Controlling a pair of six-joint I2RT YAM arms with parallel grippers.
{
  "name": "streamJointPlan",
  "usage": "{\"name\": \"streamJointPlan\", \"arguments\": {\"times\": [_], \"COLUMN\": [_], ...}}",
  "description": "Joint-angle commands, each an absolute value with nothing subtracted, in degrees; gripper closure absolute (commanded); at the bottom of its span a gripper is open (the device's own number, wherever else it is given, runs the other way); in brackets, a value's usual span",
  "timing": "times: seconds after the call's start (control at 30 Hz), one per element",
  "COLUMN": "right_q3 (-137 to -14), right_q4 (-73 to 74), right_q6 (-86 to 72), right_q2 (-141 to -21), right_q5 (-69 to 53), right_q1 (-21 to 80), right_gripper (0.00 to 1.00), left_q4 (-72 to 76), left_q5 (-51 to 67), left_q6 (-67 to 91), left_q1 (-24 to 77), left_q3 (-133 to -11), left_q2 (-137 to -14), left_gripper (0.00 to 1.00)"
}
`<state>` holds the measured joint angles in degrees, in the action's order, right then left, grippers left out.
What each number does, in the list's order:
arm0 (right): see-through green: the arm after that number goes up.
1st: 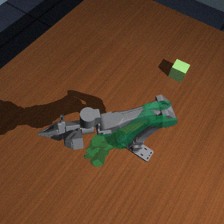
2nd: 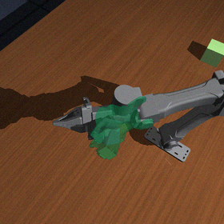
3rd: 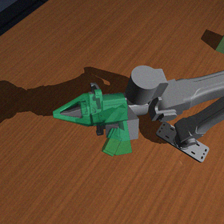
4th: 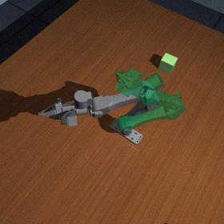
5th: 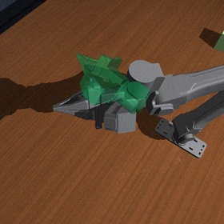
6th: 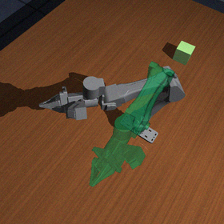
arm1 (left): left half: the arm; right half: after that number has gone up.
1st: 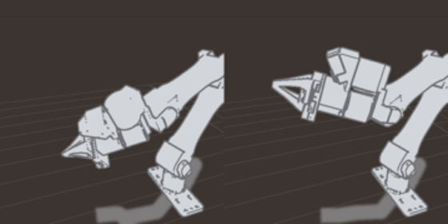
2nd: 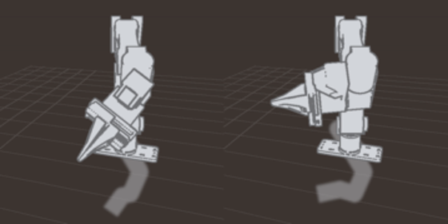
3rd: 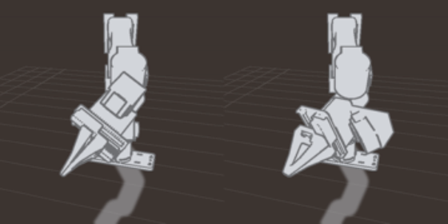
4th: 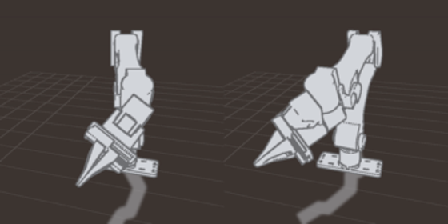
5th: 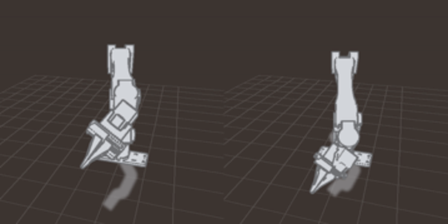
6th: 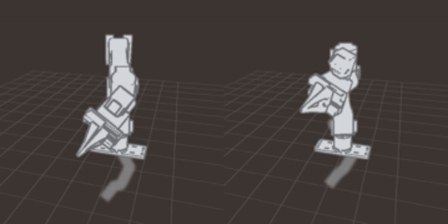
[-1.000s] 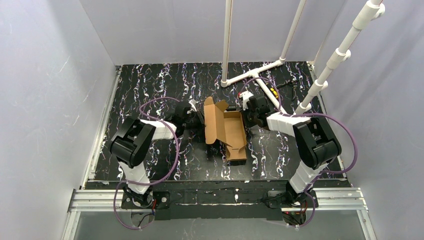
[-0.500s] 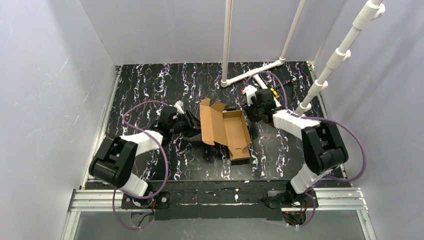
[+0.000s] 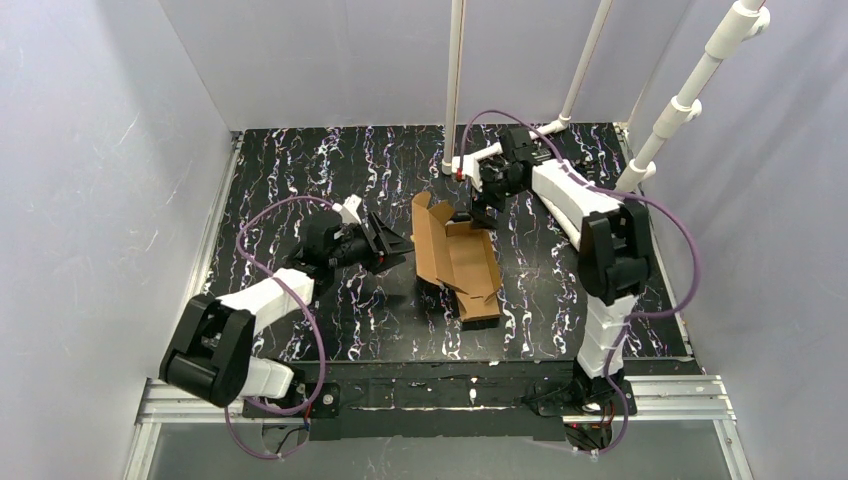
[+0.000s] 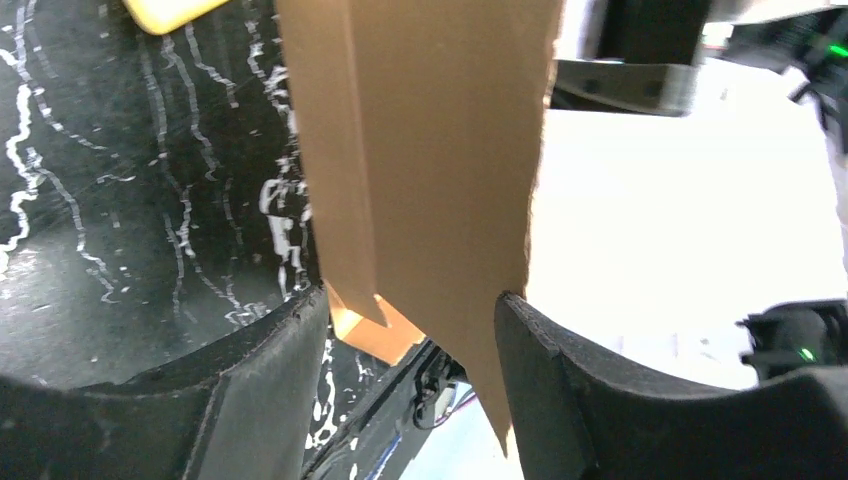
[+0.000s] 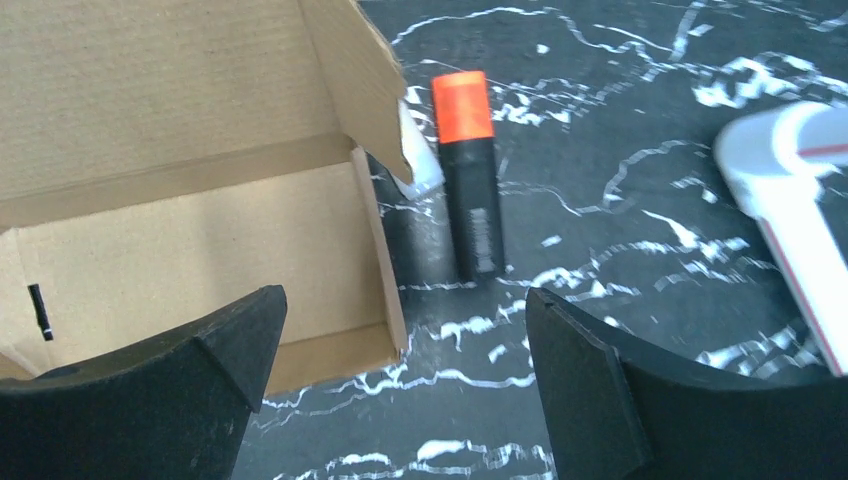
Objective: Fold the paper box
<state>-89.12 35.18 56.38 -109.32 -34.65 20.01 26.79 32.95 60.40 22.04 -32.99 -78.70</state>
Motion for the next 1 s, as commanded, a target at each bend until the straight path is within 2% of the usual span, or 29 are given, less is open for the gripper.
{"name": "streamJointPlan", "arguments": {"times": [0.0, 0.3, 0.5, 0.63, 0.77, 0.83, 0.97], "right_q3": [-96.4, -100.45, -100.32, -99.42, -97.02, -94.41, -87.69], "right_q4": [49.0, 47.45, 46.14, 45.86, 44.51, 43.16, 36.92], "right_q6": [70.54, 69.83, 69.55, 69.67, 68.96, 68.31, 63.0], "right_q2": [-115.2, -122.11, -123.62, -123.04, -121.42, -119.83, -114.61], "right_q5": [-42.62, -41.43, -40.09, -40.19, -39.91, -39.99, -38.65], "right_q1": [19.95, 20.12, 21.14, 21.35, 21.62, 21.64, 22.03], "right_gripper": [0.03, 0.21, 0.41, 0.58, 0.74, 0.8, 0.89], "left_q4": [27.08, 27.12, 27.05, 26.79, 25.4, 23.86, 19.06], "left_q5": [35.29, 37.34, 37.51, 38.37, 39.66, 40.04, 40.55], "left_q6": [60.98, 61.81, 61.7, 61.74, 61.04, 60.12, 57.07], "left_q1": [21.38, 21.36, 21.36, 21.36, 21.36, 21.36, 21.36], "left_q3": [-33.24, -35.84, -36.83, -38.62, -41.74, -43.44, -47.31], "left_q2": [-73.9, -76.97, -78.49, -80.86, -83.36, -84.63, -85.98], "left_gripper": [0.39, 0.39, 0.42, 0.54, 0.72, 0.8, 0.88]}}
